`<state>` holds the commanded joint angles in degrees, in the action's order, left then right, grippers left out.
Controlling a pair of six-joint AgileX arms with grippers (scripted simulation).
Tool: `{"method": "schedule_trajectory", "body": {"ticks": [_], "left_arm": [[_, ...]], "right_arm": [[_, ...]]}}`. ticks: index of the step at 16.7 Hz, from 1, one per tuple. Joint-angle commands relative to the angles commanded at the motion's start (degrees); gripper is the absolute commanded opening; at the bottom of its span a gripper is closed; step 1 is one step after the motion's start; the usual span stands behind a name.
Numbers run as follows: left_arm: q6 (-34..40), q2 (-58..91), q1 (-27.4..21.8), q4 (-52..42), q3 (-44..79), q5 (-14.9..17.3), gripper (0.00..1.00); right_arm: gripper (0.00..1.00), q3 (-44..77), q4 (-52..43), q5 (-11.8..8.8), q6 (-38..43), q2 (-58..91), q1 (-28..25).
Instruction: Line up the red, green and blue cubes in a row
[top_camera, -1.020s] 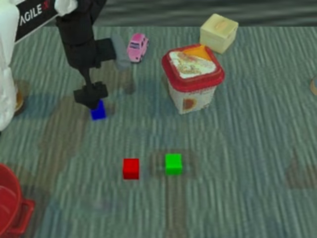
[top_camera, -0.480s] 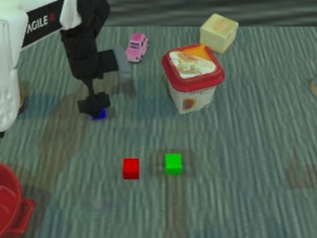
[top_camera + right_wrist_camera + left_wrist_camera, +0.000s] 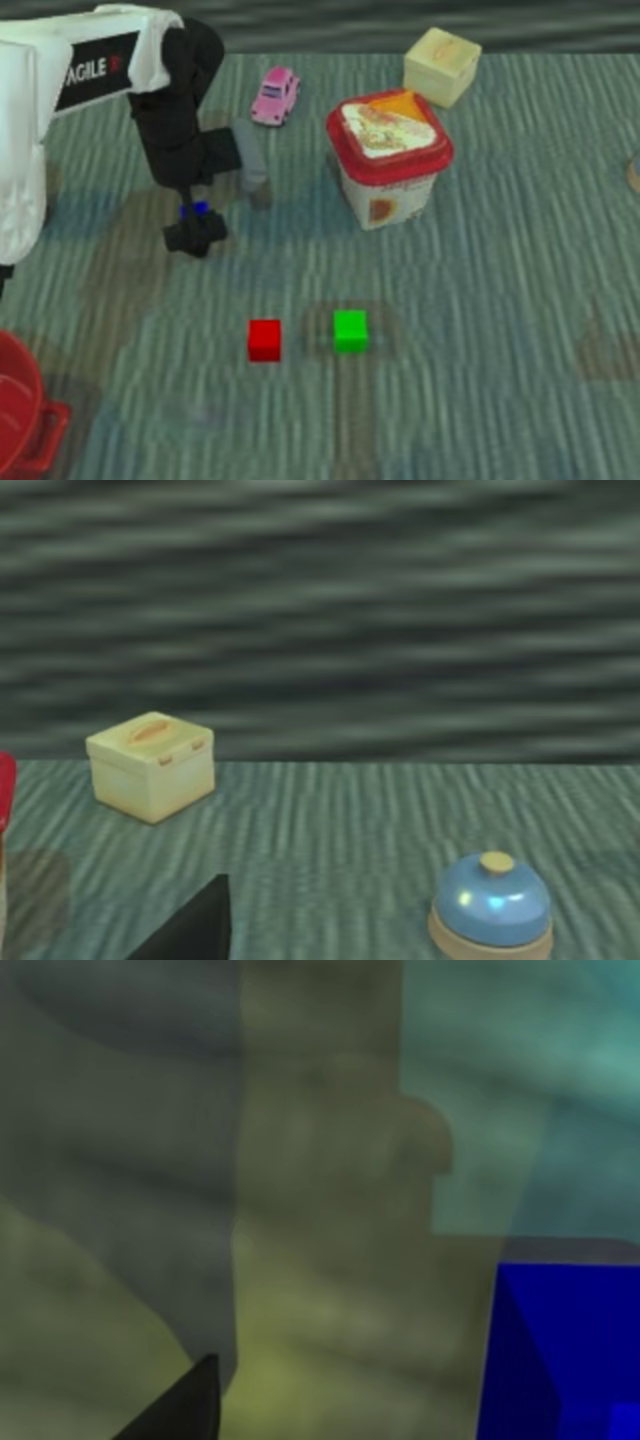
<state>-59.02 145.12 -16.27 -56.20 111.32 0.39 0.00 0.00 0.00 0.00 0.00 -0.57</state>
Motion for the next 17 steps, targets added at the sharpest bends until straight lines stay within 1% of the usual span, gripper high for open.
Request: {"method": "schedule_trajectory", "body": {"ticks": [1, 14, 15, 17], "left_arm": [[0.0, 0.0, 0.0, 0.0, 0.0, 0.0, 1.00], [0.0, 0.0, 0.0, 0.0, 0.0, 0.0, 0.02], [0.0, 0.0, 0.0, 0.0, 0.0, 0.0, 0.00], [0.0, 0.0, 0.0, 0.0, 0.0, 0.0, 0.00]], "right_arm": [[1.00, 0.0, 0.0, 0.0, 0.0, 0.0, 0.0], [1.00, 0.0, 0.0, 0.0, 0.0, 0.0, 0.0], [1.00, 0.0, 0.0, 0.0, 0.0, 0.0, 0.0], [1.00, 0.0, 0.0, 0.0, 0.0, 0.0, 0.0]]}}
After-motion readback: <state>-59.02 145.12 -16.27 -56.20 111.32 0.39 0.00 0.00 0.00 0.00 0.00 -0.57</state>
